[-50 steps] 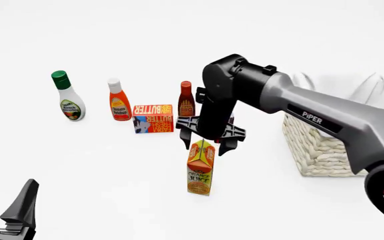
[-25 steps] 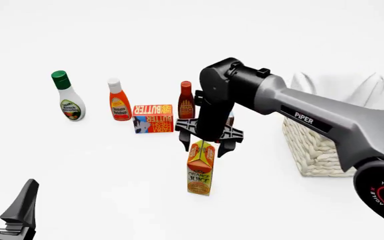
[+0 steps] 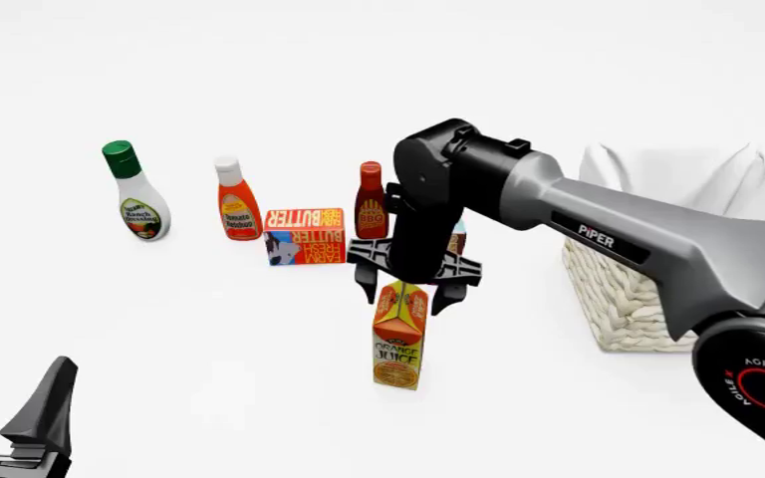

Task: Pick the orange juice and place it in the basket.

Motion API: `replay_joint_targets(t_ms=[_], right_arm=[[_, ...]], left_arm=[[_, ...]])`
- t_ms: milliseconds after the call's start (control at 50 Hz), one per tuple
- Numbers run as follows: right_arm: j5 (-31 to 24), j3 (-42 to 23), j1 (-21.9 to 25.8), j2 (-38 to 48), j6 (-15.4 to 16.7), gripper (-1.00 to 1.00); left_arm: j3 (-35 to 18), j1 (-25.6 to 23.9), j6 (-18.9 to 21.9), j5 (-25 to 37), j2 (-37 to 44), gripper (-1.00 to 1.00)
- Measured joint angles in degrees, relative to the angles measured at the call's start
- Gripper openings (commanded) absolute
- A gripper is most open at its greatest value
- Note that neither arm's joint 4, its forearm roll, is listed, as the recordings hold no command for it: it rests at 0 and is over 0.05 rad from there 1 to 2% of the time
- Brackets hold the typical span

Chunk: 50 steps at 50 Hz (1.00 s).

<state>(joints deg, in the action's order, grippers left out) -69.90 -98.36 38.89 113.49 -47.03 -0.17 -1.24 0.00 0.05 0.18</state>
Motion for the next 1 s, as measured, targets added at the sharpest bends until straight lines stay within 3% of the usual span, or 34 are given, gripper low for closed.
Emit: replay_joint_targets(t_ms=[880,900,1000], right_arm=[[0.01,-0.85,-0.62,2.33,0.96,1.0],[0.0,-0.88,-0.64,2.4,1.01,-1.0],[0.04,-1.13,-0.68,2.24,1.61,-1.0]], left_arm=[[0.0,0.0,0.0,0.0,0.0,1.0],[0.0,0.0,0.0,0.0,0.0,1.0],[0.0,0.0,0.0,0.0,0.0,1.0]])
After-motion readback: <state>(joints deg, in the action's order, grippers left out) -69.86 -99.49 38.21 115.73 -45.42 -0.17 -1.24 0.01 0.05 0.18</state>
